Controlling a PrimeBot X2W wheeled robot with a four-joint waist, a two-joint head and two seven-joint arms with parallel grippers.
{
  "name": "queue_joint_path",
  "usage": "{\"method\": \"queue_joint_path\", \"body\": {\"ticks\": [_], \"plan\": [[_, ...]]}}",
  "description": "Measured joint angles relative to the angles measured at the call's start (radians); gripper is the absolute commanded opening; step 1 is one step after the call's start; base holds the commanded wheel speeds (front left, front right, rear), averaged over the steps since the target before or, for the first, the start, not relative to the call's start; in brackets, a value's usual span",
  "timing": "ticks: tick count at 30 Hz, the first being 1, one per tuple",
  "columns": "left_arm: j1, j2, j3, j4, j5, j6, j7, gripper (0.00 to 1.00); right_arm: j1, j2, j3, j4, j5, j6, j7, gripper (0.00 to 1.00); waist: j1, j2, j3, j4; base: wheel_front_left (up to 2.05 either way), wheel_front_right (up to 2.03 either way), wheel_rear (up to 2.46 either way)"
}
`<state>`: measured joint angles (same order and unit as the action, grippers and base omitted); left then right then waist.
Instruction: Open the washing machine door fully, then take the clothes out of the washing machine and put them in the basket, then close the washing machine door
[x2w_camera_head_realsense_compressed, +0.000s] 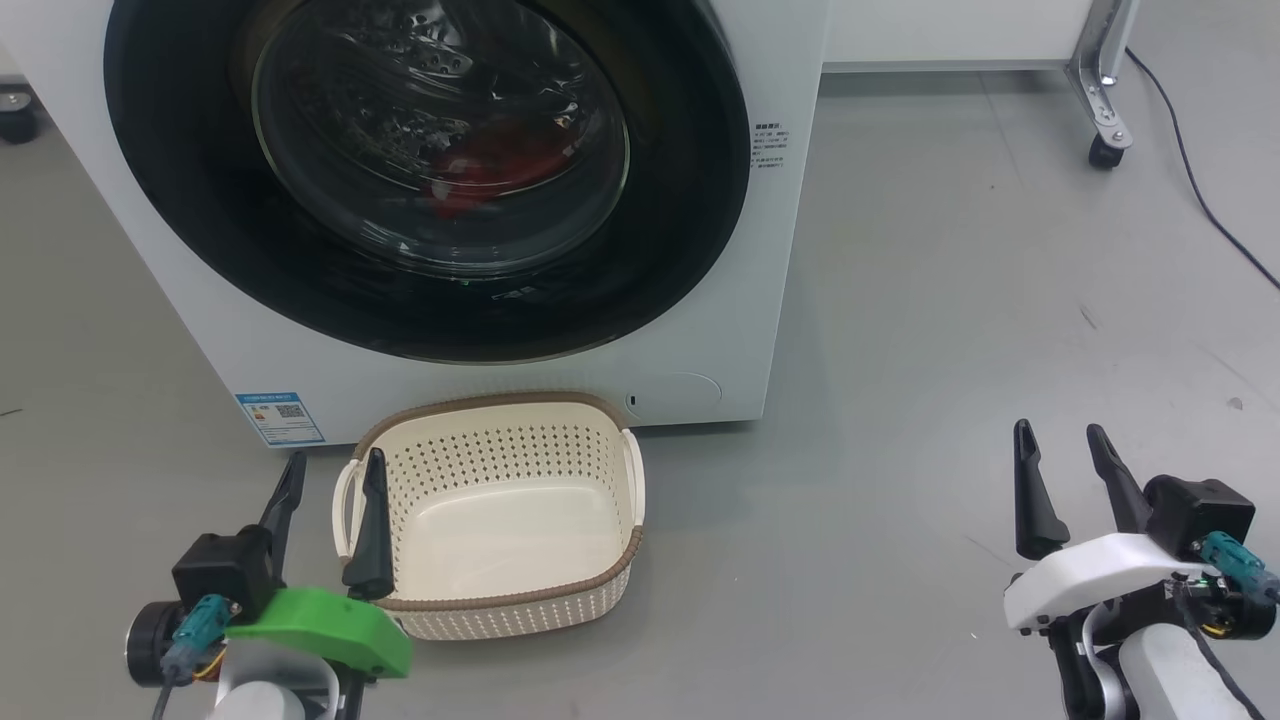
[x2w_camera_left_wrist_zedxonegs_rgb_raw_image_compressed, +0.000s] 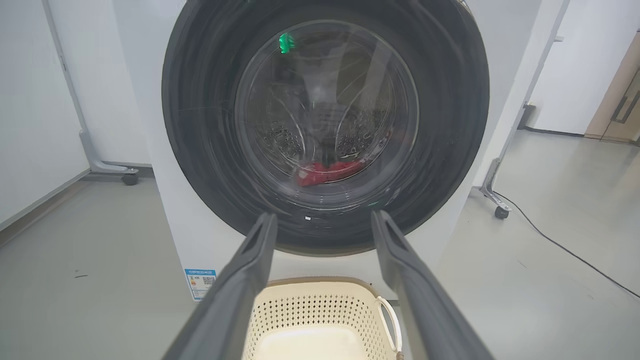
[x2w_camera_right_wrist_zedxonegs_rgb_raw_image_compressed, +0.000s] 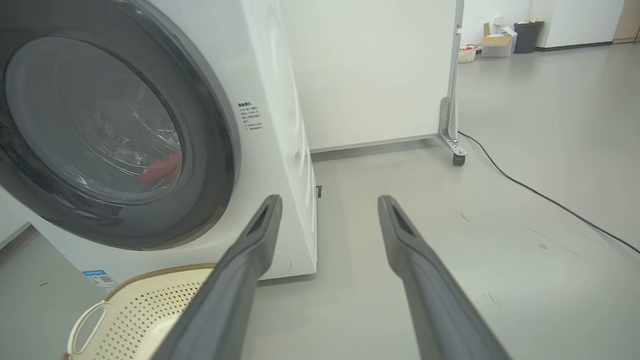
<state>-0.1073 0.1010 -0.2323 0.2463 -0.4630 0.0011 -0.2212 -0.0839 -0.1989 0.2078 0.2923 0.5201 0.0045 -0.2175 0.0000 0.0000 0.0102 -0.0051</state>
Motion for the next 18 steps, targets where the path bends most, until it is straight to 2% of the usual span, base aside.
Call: {"method": "queue_joint_path", "body": {"ticks": [11,18], "plan": [[0.000,-0.020,-0.007,0.009,0.152,0.022,-0.028,1.00,0.001,0.015,0.020,0.005,-0.158,-0.016,-0.026,1.00,0.0000,0.0000,-0.003,0.002,0.00,0.00,0.00],[0.000,-0.027,-0.006,0.022,0.158,0.023,-0.031,1.00,0.004,0.029,0.015,0.007,-0.166,-0.016,-0.027,1.00,0.0000,0.0000,-0.003,0.003,0.00,0.00,0.00]]}}
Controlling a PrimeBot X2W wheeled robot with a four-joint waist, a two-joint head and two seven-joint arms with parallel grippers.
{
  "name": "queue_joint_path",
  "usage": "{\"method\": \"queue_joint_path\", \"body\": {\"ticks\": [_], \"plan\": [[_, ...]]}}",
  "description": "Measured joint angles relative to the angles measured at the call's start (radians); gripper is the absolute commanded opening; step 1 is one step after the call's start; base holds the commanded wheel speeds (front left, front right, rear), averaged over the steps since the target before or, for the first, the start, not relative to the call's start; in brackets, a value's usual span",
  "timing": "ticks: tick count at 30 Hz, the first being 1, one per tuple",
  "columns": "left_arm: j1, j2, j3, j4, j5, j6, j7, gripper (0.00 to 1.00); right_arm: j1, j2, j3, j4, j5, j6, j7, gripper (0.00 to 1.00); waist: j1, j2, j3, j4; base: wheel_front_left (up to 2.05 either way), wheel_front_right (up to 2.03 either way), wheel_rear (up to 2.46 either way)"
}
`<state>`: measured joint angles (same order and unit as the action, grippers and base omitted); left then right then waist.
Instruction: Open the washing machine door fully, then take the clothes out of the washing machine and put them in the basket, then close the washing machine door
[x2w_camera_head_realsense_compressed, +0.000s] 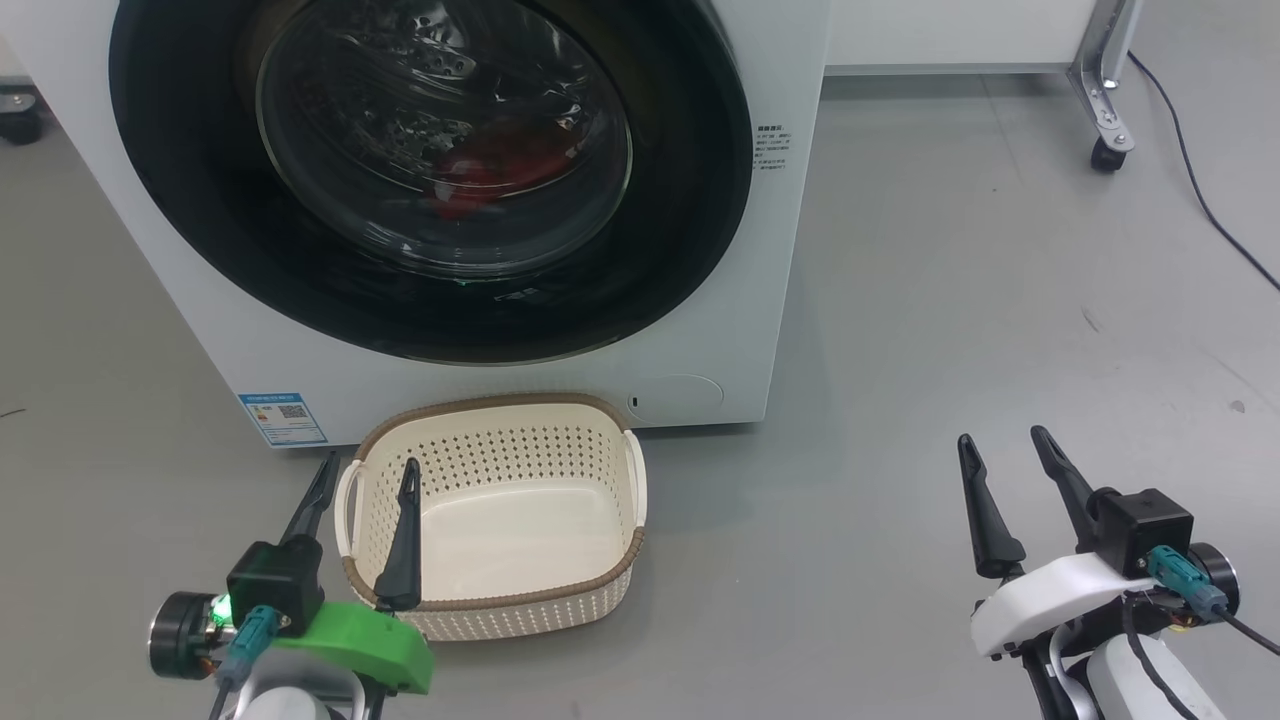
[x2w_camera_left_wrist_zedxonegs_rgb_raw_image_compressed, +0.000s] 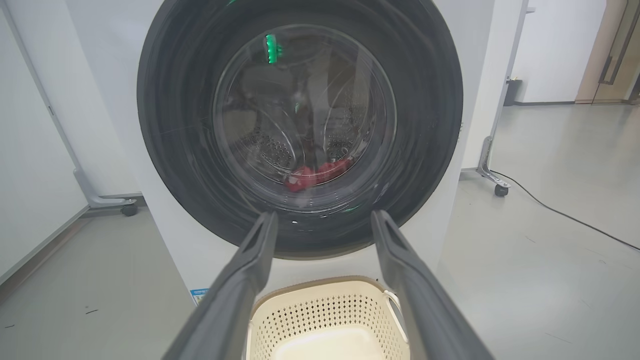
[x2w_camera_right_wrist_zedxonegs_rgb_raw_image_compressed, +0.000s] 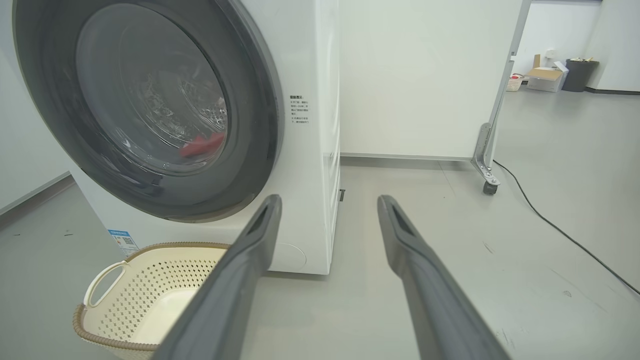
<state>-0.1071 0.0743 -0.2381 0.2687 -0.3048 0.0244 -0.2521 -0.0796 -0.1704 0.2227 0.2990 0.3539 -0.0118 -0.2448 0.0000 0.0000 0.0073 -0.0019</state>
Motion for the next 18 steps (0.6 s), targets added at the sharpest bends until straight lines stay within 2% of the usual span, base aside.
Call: {"method": "queue_joint_path", "body": {"ticks": [18], "plan": [[0.000,-0.017,0.013,0.026,0.004,-0.001,0.000,1.00,0.007,0.019,-0.033,0.008,-0.022,0.010,0.000,1.00,0.0000,0.0000,0.004,0.003,0.00,0.00,0.00]]}}
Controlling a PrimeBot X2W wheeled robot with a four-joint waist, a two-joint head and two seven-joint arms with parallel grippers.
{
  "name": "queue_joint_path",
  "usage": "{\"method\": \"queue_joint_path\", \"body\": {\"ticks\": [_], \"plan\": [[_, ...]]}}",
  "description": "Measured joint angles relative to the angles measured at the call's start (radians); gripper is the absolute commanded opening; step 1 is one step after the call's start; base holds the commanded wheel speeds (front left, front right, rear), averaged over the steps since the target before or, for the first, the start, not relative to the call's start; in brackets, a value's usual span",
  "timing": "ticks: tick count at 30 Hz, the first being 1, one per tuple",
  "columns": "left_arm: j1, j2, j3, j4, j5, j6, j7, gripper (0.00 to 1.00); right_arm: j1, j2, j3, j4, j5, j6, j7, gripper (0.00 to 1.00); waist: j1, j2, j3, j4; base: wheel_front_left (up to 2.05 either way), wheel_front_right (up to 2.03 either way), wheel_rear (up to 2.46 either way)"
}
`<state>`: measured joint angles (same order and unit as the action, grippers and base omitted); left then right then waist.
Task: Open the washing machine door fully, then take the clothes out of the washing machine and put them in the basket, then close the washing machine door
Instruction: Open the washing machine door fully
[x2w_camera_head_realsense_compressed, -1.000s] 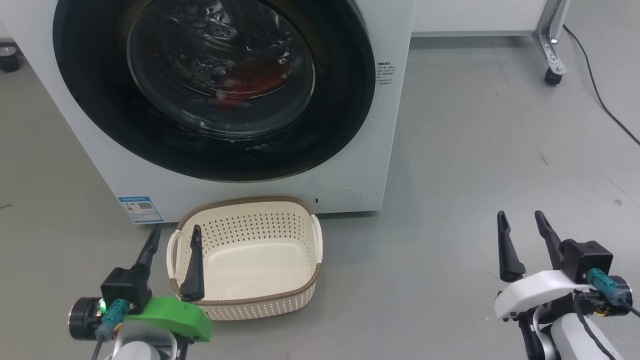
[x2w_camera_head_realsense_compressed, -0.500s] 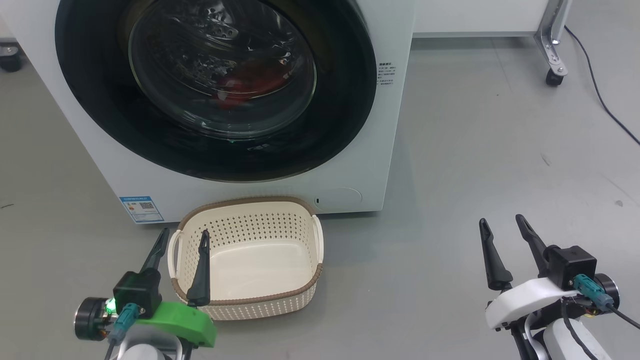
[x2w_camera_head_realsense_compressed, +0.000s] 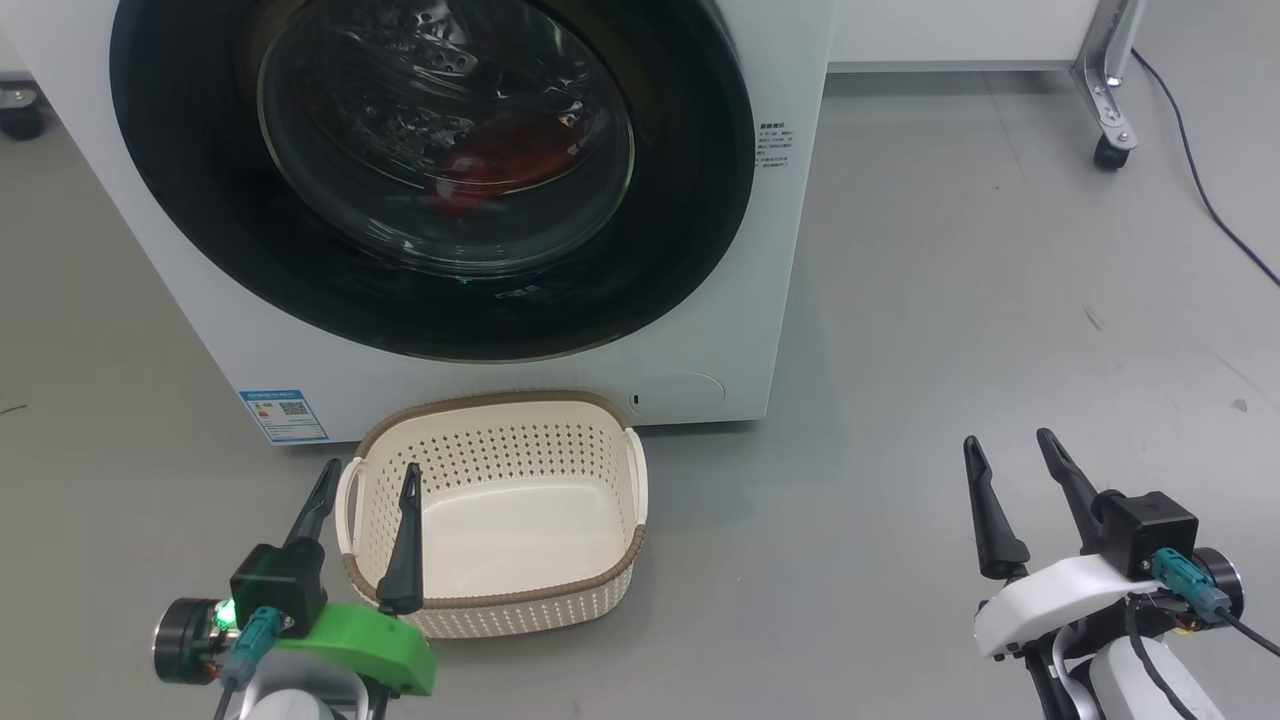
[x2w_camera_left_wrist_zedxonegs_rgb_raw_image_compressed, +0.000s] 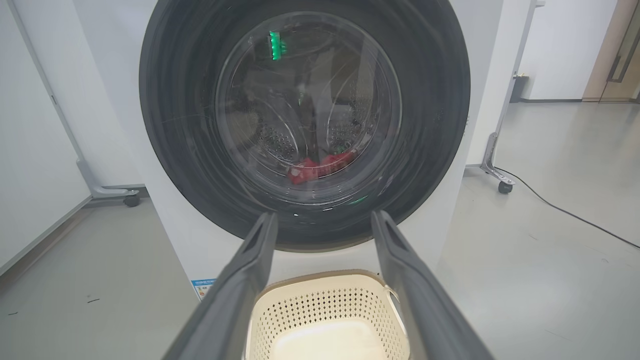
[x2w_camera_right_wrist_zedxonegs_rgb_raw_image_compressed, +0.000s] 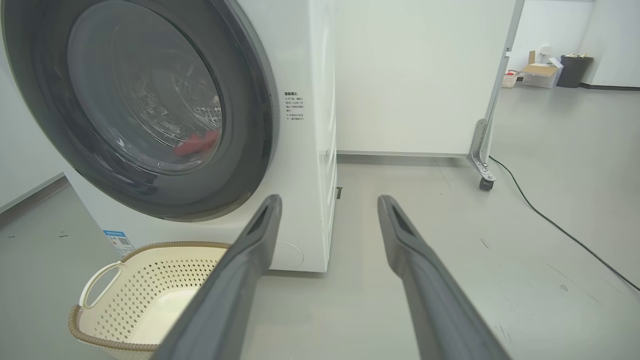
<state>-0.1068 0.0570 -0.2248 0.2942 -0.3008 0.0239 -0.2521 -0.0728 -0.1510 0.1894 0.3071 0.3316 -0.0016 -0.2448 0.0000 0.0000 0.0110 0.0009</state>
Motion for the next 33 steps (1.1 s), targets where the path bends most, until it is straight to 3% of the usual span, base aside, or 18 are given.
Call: {"method": "queue_joint_path", "body": {"ticks": [7,8,25,33], "plan": [[0.000,-0.003,0.004,0.009,0.011,-0.003,0.000,1.00,0.000,0.006,-0.015,0.000,-0.008,0.008,0.000,1.00,0.0000,0.0000,0.003,0.000,0.00,0.00,0.00],[0.000,-0.003,0.005,0.009,0.011,-0.003,0.000,1.00,0.000,0.008,-0.017,0.000,-0.009,0.009,0.000,0.00,0.0000,0.0000,0.003,0.000,0.00,0.00,0.00],[0.000,-0.007,0.021,0.007,0.020,-0.011,0.000,1.00,0.001,0.029,-0.053,0.001,-0.003,0.053,-0.005,0.00,0.0000,0.0000,0.022,0.002,0.00,0.00,0.00],[-0.021,-0.008,0.016,-0.016,0.030,-0.013,0.000,1.00,-0.017,0.075,-0.117,0.002,0.151,0.083,-0.005,0.00,0.0000,0.0000,0.060,0.012,0.00,0.00,0.00]]}}
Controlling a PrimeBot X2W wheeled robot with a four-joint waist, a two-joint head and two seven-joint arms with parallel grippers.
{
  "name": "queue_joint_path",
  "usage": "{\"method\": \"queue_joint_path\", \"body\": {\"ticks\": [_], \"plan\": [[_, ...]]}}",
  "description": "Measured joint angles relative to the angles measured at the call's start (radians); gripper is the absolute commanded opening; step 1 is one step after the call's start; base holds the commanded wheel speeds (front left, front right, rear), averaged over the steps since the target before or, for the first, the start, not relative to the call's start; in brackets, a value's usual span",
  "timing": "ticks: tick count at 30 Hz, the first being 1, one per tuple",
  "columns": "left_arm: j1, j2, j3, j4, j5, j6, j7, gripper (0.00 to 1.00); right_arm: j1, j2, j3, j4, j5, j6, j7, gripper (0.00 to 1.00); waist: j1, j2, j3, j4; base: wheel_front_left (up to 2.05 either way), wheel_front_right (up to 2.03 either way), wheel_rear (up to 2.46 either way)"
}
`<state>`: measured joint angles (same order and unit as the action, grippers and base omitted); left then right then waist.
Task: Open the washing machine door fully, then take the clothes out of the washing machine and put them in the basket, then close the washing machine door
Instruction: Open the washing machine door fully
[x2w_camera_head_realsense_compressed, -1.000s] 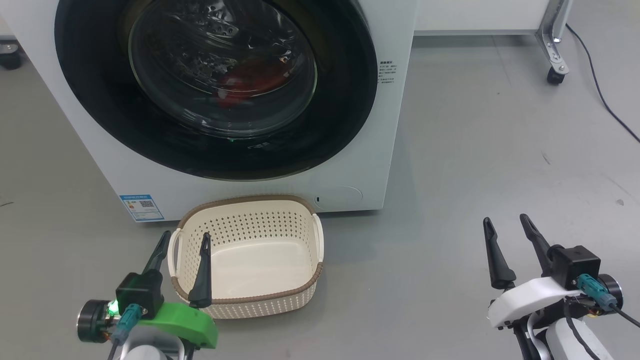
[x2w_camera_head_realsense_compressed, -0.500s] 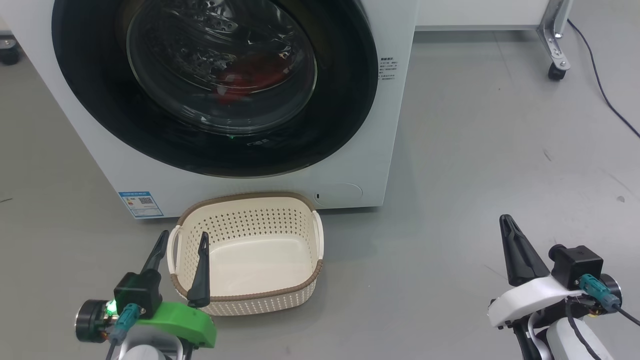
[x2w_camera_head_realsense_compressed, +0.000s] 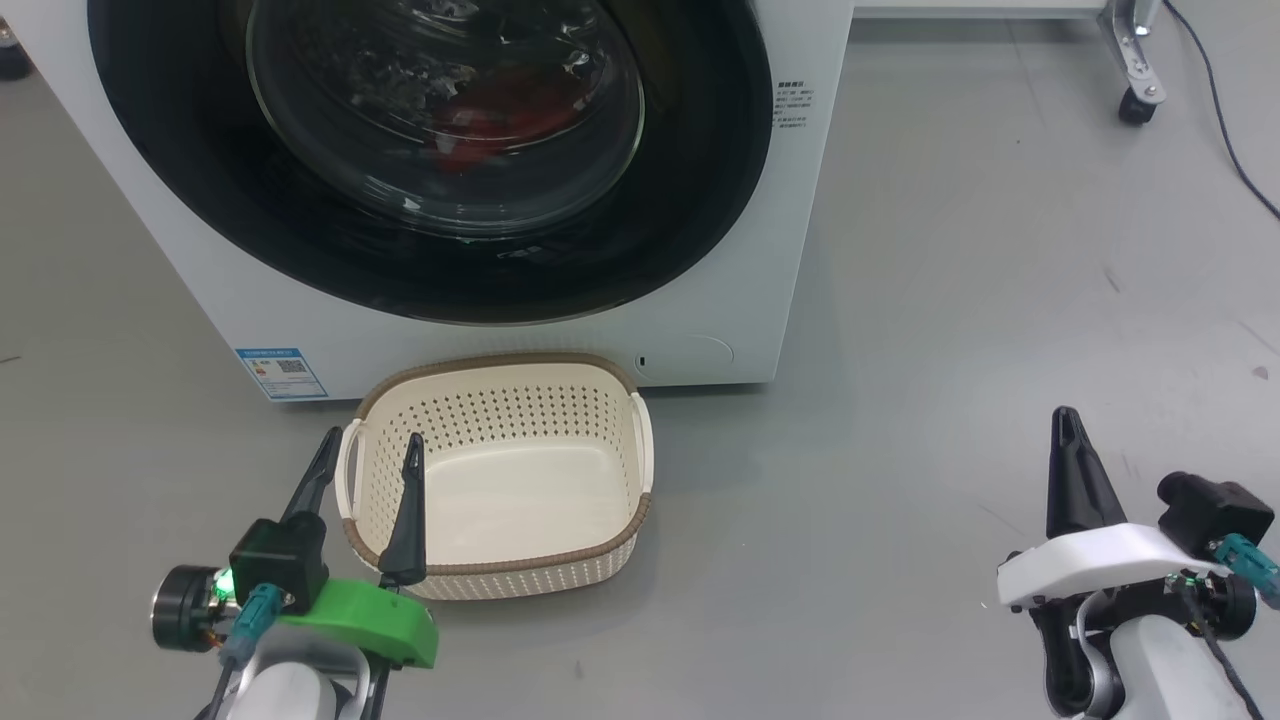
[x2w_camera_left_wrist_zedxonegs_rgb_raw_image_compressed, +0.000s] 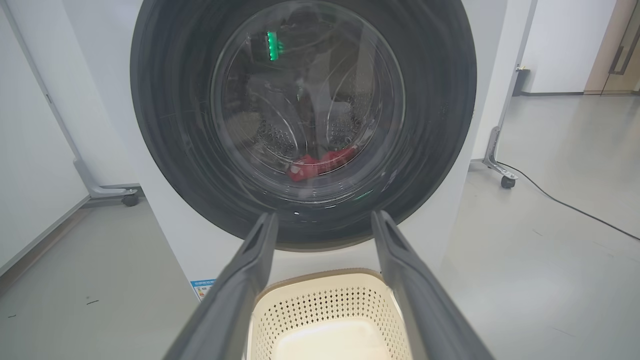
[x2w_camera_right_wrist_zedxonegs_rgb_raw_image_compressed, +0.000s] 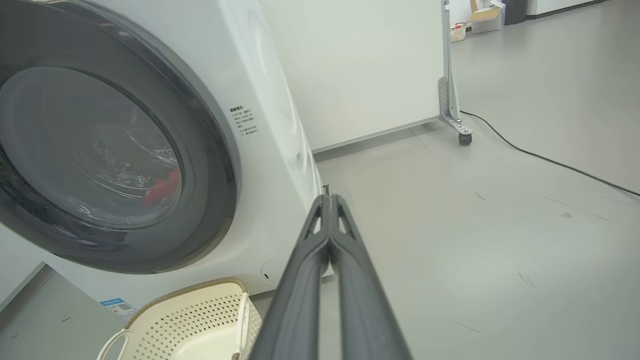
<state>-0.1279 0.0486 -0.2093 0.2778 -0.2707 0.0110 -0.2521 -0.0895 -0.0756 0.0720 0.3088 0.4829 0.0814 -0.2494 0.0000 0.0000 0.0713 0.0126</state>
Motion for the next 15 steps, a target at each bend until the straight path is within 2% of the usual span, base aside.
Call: {"method": "queue_joint_path", "body": {"ticks": [7,15], "plan": [[-0.048,-0.002,-0.011,-0.020,0.002,-0.008,0.000,1.00,-0.093,0.009,-0.049,0.015,0.150,0.023,-0.001,0.00,0.0000,0.0000,0.050,0.013,0.00,0.00,0.00],[-0.084,-0.004,-0.016,-0.034,0.009,-0.008,0.000,1.00,-0.233,0.016,-0.130,0.023,0.420,0.032,0.088,0.00,0.0000,0.0000,0.119,0.031,0.00,0.00,0.00]]}}
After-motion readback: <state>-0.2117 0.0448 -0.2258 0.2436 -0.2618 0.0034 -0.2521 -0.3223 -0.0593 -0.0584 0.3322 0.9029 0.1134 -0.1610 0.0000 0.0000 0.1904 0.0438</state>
